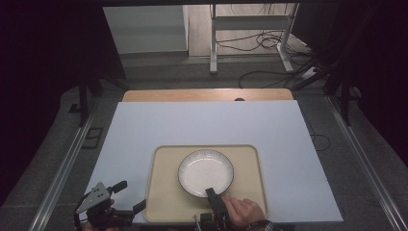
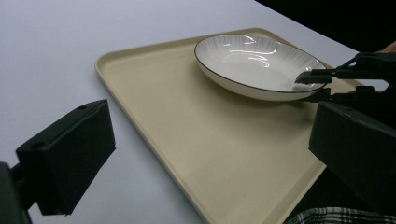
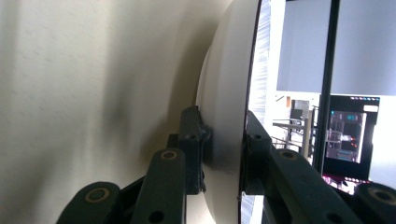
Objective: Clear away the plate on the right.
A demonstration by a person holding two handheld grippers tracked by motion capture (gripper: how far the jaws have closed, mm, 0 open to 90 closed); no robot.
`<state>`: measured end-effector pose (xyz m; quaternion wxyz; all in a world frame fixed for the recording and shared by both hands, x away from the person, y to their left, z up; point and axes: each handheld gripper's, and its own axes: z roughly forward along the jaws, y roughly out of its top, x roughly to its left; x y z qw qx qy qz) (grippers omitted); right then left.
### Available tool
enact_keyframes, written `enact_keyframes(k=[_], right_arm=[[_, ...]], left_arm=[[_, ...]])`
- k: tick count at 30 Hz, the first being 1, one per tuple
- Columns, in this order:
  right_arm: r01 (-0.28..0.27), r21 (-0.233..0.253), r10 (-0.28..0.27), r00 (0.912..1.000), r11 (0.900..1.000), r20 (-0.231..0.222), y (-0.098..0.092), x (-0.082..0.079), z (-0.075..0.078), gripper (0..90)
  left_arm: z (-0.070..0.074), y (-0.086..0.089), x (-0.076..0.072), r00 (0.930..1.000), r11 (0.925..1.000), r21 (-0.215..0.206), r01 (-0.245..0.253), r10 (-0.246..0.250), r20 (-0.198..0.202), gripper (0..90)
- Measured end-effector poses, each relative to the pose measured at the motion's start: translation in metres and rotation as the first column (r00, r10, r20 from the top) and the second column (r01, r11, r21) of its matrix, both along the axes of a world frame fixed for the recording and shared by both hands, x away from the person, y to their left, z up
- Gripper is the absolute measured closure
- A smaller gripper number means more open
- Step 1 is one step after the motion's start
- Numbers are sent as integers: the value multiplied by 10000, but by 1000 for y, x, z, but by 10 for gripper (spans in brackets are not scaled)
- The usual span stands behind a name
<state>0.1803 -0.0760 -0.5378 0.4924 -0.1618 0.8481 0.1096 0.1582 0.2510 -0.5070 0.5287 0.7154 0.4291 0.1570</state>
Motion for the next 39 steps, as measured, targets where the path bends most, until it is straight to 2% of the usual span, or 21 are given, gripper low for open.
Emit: enact_keyframes(k=[2, 13, 33, 37, 39], right_arm=[[-12, -114, 13, 9999, 9999, 100, 1, -1, -2, 750], [-73, -115, 74, 10000, 9999, 43, 0, -1, -5, 755], [16, -184, -34, 9952, 9998, -979, -1, 2, -10, 763], [42, -110, -53, 9953, 9999, -965, -1, 3, -9, 722], [4, -163, -17, 9970, 9999, -775, -1, 2, -9, 704]], left_arm=[[0, 0, 0, 10000, 10000, 2, 2, -2, 5, 1], [0, 0, 0, 10000, 10000, 6, 8, -8, -1, 0], [0, 0, 0, 10000, 10000, 23, 48, -48, -34, 1], [0, 0, 1, 10000, 10000, 27, 53, -53, -40, 0], [0, 0, 0, 10000, 10000, 26, 52, -52, -43, 0]])
